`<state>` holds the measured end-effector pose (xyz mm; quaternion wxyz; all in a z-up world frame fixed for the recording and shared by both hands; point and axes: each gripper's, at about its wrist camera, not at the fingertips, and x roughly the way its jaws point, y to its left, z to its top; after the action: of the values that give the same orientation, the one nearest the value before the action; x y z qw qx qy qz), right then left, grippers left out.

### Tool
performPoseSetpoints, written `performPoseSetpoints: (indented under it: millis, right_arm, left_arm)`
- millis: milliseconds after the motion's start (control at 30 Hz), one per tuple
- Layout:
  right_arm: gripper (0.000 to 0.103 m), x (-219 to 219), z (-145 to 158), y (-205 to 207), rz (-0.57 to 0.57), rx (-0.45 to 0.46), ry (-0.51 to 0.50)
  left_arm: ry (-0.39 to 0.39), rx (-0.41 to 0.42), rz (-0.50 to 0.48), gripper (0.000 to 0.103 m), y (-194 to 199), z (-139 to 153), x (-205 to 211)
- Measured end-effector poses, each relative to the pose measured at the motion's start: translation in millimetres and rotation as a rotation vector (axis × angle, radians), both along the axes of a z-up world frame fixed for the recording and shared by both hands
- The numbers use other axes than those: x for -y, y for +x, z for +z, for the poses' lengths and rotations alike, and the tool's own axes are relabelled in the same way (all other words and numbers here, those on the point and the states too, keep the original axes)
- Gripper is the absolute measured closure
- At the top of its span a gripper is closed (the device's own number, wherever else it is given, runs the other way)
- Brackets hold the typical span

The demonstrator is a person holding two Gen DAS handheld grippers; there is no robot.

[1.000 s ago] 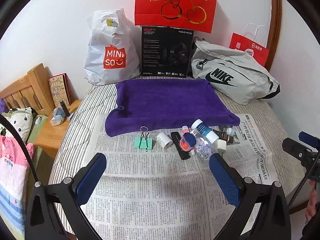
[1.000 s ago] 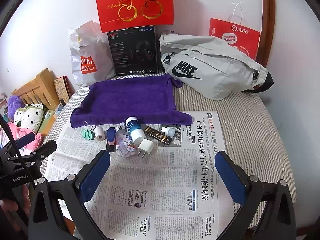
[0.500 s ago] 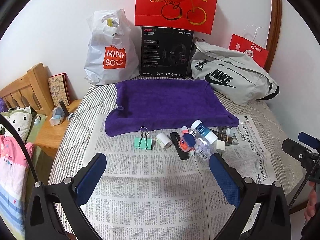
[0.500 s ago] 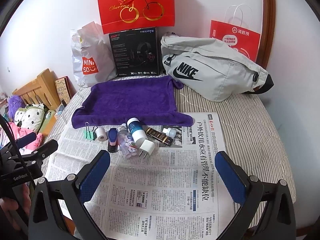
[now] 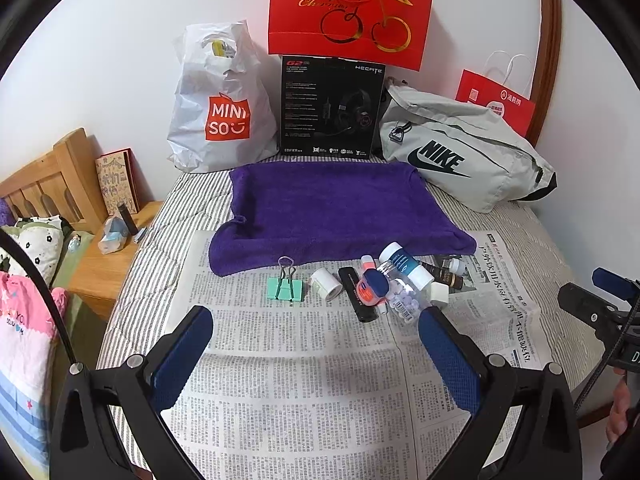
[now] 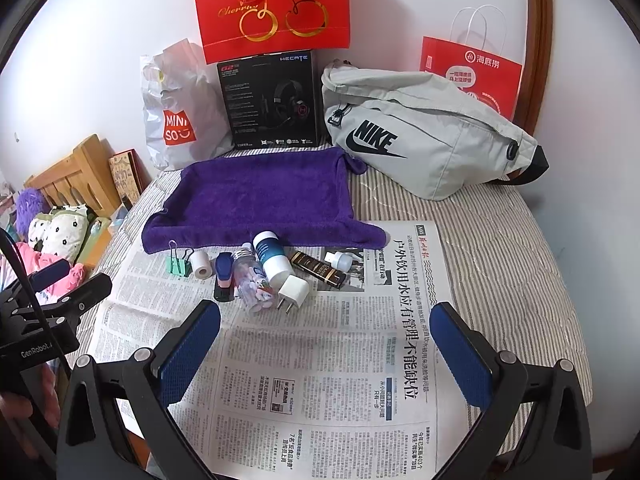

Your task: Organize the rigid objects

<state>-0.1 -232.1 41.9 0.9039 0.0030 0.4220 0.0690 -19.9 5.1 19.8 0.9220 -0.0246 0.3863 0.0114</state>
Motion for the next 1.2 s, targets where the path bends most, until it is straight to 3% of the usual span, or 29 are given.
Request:
performPoseSetpoints:
  millis: [1200]
  right_arm:
    - [0.000,-0.9,0.5,1.3,0.001,0.002,-0.014]
  left_arm:
    - [0.001,0.004,-0.005,0.000,-0.9,1.6,0.5]
